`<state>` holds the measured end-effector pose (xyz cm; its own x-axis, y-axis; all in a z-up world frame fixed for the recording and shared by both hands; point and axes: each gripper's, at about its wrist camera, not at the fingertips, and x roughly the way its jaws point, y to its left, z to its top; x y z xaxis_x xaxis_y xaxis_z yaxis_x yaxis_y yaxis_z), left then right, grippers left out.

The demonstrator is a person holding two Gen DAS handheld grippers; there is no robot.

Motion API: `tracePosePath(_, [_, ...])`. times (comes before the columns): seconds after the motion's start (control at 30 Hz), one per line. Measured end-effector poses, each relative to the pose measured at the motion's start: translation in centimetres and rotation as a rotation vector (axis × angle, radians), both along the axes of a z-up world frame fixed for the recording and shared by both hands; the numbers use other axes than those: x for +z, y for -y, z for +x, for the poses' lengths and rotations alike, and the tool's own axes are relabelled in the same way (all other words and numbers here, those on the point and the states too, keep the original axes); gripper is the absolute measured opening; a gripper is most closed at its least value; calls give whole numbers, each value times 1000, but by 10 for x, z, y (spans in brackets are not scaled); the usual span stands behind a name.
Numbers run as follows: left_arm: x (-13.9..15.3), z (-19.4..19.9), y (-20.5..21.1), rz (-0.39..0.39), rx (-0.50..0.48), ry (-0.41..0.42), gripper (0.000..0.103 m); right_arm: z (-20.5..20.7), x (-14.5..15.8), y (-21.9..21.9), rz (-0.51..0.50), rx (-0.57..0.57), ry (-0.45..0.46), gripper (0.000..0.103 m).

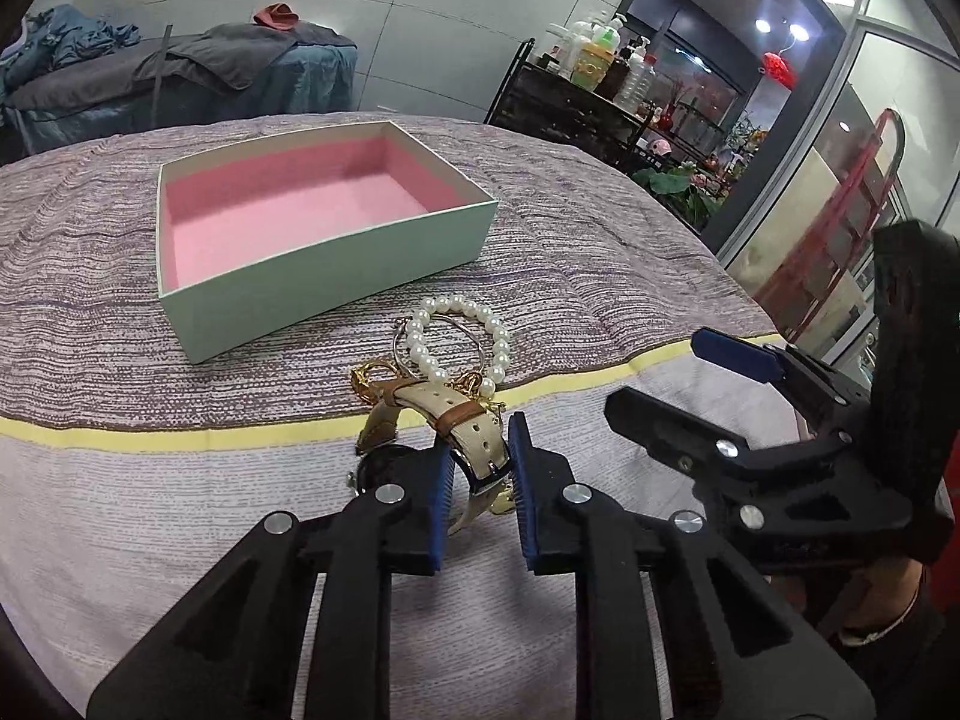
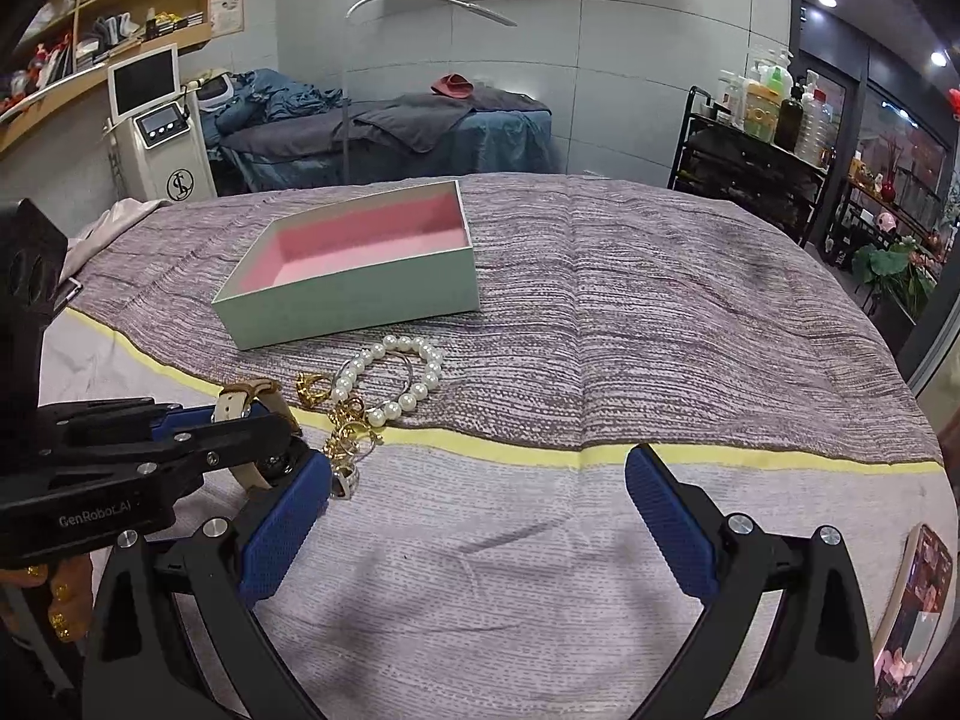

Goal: Organize jewelry
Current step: 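Grasp the pearl bracelet with the right tool while the left tool holds the watch, then carry the watch and pearl bracelet into the pink box and release both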

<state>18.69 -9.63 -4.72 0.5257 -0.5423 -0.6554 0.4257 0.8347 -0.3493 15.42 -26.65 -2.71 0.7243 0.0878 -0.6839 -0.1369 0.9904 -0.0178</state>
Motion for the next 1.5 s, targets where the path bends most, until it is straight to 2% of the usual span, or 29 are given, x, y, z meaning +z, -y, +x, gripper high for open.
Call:
tracePosePath(0.1, [1,-2,-7,4,4,3,16,16,1,-1,35,16,-28,92])
tracePosePath(0.33, [7,-8,-28,22,27,29,16,53,-14,-13,87,61,-138,66])
tracePosePath(0.57, [0,-8,-44,41,50,13,16,73,-28,-33,6,80,-183,41])
tracePosePath(0.7, [-4,-7,-49,38,54,6,16,79,-35,-34,2,74,-200,37])
tracePosePath(0.8, [-4,-8,-51,38,52,8,16,83,-35,-31,20,55,-201,29])
tracePosePath(0.9, [-5,-8,-52,37,50,7,16,87,-33,-21,137,52,-221,29])
tracePosePath(0.97, [-5,-7,-51,35,49,7,16,89,-32,-15,177,34,-229,29])
tracePosePath(1.1, [-5,-6,-48,39,43,11,16,92,-31,-12,166,6,-214,27])
tracePosePath(1.17, [-5,-5,-47,44,36,15,16,96,-34,-13,143,-10,-218,15])
tracePosePath(1.27, [-7,-2,-44,49,28,17,16,99,-38,-17,100,-20,-210,10])
tracePosePath(1.4, [-5,0,-44,52,21,15,16,99,-39,-27,45,-3,-187,9])
tracePosePath(1.5, [2,2,-48,32,13,12,16,95,-34,-24,66,11,-165,9])
